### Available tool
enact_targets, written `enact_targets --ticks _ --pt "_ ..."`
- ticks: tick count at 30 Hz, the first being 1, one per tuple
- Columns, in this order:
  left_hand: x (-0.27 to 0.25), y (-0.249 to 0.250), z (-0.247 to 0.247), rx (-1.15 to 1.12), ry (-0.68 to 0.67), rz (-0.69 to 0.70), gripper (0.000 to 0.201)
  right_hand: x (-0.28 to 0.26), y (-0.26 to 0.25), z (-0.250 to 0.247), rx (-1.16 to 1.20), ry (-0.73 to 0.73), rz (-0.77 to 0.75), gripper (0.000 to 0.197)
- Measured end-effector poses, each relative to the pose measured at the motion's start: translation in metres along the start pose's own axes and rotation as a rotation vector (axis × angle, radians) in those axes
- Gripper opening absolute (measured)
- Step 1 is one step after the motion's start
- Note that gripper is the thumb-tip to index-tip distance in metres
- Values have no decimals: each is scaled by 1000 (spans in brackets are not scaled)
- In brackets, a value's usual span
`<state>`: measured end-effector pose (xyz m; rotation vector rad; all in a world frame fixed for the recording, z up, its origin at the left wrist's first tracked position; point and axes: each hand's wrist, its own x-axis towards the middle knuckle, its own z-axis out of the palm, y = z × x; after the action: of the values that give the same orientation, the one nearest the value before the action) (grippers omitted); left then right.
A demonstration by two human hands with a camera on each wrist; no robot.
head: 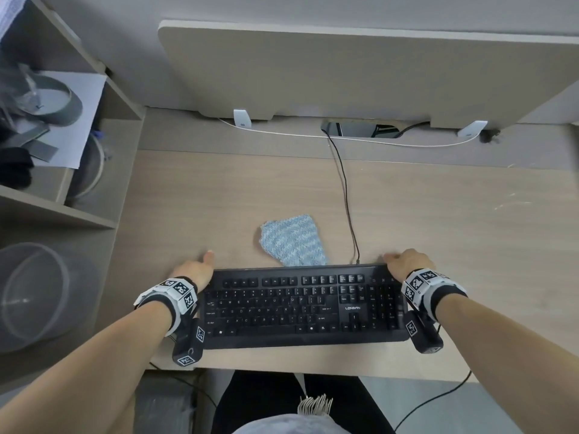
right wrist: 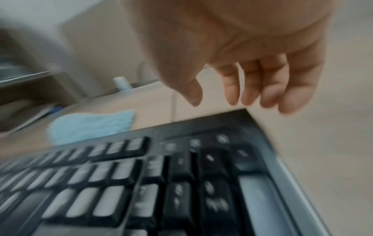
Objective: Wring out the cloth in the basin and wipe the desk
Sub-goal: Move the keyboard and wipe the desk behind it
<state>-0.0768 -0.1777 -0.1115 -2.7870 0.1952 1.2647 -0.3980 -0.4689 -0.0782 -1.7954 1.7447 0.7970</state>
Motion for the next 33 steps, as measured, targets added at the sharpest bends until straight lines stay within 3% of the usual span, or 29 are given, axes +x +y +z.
enact_targets --ticks 2,5,8,12,15,19,24,29,33 --pt "2 1 -4 -4 57 37 80 -9 -9 -1 -75 132 -100 52" --pt "7 0 -14 19 153 135 75 -31 -40 6 -184 285 -397 50" --pt "9 3 -28 47 163 233 70 -59 -85 23 -140 175 -640 47" --pt "16 8 -46 153 168 308 63 -74 -140 57 -264 53 -788 52" --pt "21 16 -60 199 177 315 63 -70 -166 75 -370 21 -753 53" --pt "30 32 -76 204 187 328 62 -58 -179 80 -338 37 -673 54" --pt "49 51 -95 198 229 354 59 -33 -182 60 -232 46 -455 61" --pt "71 67 -113 186 267 359 55 4 -169 30 -138 182 -261 55" --pt "86 73 -123 197 274 351 52 33 -192 4 -139 202 -146 70"
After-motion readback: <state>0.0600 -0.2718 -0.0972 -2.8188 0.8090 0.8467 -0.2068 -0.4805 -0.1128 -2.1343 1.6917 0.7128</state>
